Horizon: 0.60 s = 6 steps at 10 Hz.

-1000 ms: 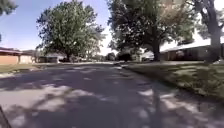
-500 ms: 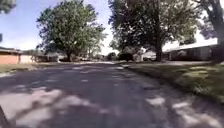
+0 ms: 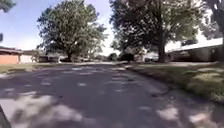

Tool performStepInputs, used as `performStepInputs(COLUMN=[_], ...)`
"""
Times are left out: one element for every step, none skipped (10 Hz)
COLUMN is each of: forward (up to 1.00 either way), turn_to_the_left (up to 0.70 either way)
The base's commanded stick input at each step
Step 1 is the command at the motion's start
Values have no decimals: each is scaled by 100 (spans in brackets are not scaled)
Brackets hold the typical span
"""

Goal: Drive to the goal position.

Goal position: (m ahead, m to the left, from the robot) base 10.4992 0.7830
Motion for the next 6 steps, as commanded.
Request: performStepInputs(forward=[70,70,70,70,70,70], turn_to_the_left=[3,3,3,3,3,3])
